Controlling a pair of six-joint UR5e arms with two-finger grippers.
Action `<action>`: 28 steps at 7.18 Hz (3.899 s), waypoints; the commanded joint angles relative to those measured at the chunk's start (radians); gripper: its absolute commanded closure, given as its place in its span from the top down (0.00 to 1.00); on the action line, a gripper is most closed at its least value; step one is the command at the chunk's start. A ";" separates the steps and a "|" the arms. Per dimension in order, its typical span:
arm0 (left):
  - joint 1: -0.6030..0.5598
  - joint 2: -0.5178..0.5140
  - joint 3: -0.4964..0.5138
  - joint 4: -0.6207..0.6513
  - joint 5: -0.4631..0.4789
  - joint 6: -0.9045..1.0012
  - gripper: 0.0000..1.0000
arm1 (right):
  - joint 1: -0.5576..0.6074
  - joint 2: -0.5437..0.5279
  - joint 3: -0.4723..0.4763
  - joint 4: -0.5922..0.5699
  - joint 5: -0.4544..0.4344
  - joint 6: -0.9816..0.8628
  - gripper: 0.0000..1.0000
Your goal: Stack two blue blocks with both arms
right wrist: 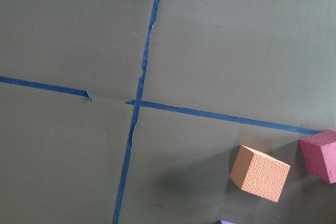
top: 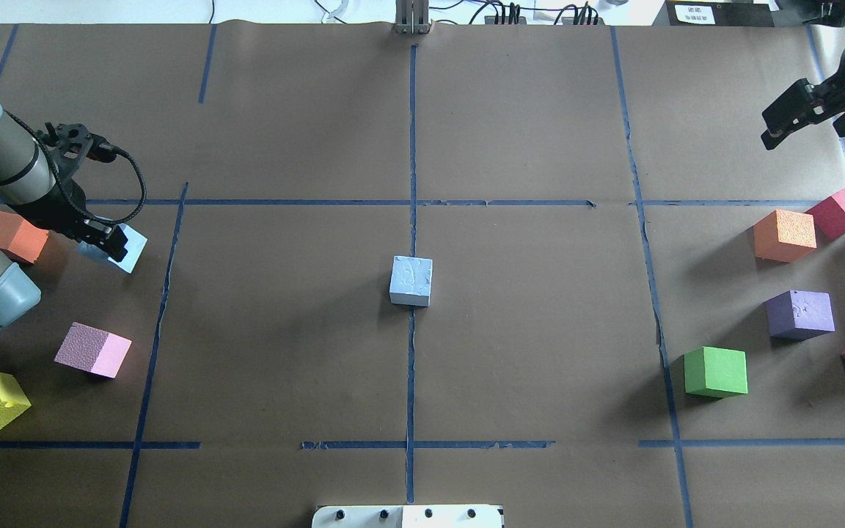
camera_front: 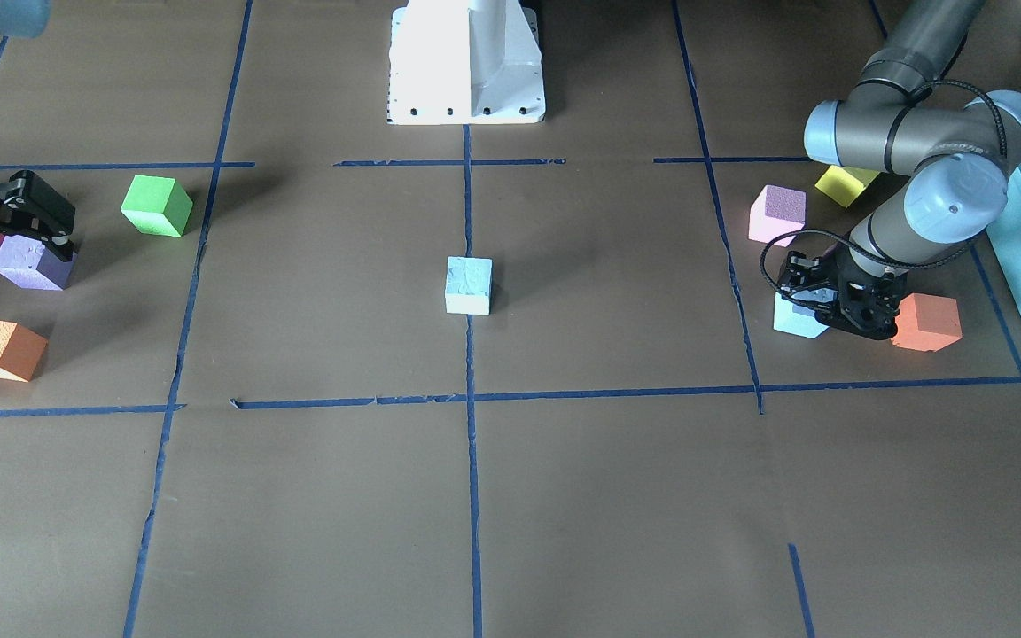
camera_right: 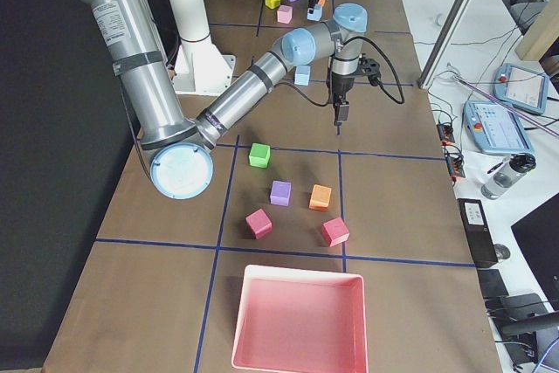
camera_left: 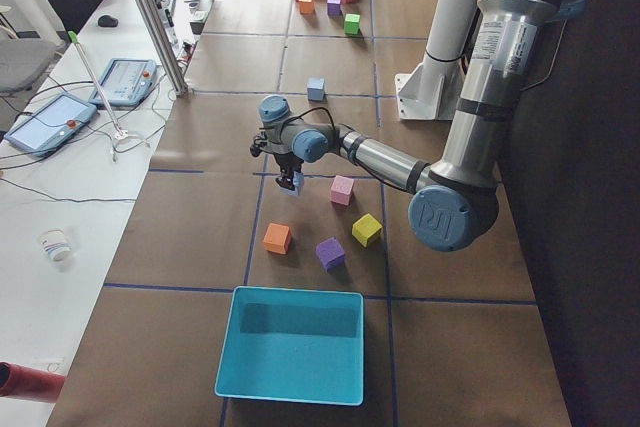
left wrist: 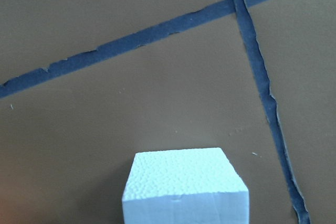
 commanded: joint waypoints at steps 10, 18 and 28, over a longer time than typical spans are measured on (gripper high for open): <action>0.293 -0.660 0.075 0.398 0.098 -0.596 0.00 | 0.299 -0.224 -0.122 0.012 0.089 -0.487 1.00; 0.368 -0.783 0.298 0.313 0.139 -0.600 0.01 | 0.299 -0.221 -0.122 0.013 0.089 -0.484 1.00; 0.367 -0.780 0.299 0.312 0.152 -0.602 0.64 | 0.300 -0.215 -0.121 0.013 0.088 -0.484 1.00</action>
